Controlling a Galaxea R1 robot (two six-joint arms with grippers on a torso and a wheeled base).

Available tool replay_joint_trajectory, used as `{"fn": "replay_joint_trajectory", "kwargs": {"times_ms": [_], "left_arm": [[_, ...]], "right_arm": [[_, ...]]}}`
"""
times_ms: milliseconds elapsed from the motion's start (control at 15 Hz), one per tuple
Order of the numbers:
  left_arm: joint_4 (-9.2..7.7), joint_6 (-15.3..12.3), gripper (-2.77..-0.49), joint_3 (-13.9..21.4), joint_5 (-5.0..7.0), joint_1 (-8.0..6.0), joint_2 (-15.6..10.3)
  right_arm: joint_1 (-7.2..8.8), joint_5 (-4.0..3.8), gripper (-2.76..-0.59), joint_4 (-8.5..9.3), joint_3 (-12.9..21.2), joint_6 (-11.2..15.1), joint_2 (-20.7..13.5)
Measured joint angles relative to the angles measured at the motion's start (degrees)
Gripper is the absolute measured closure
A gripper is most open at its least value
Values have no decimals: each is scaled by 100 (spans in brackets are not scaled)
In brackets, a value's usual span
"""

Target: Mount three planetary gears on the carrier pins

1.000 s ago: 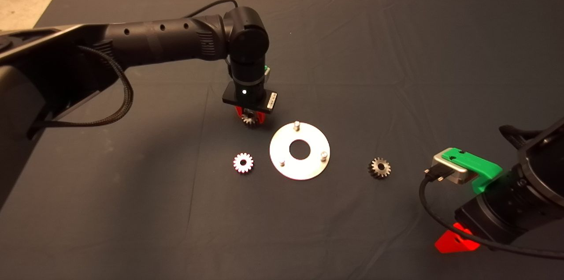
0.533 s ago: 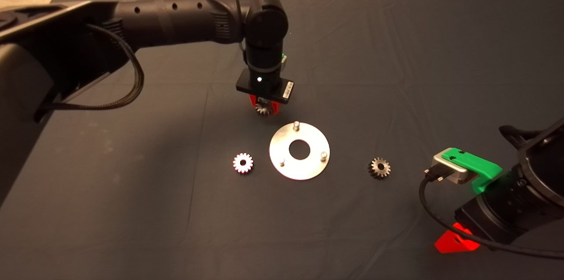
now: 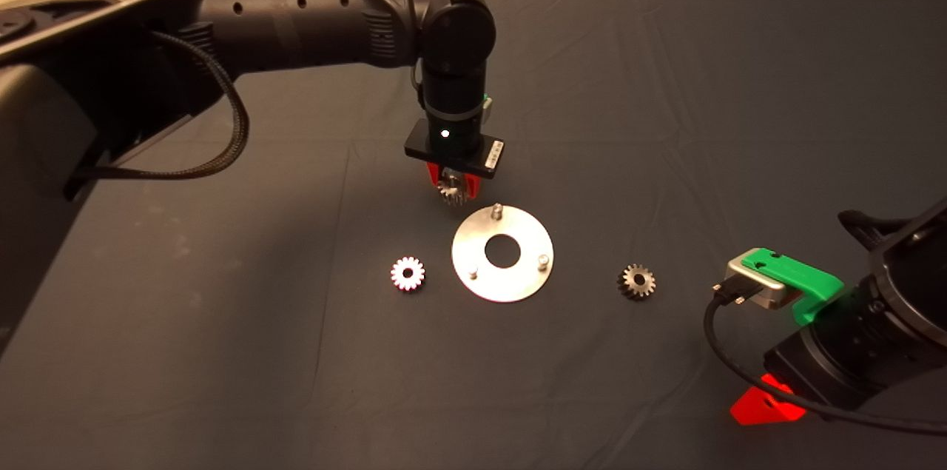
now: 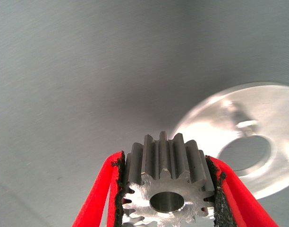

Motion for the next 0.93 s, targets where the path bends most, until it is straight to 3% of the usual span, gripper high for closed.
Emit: {"fn": "replay_joint_trajectory", "kwargs": {"times_ms": [667,933], "left_arm": [[-330,85,-96,-171,2,0,61],[-344,63,-96,-171,2,0,61]], "right_arm": [[0,-2,-275,0,-2,0,1],[-1,0,-275,0,-5,0,41]]}}
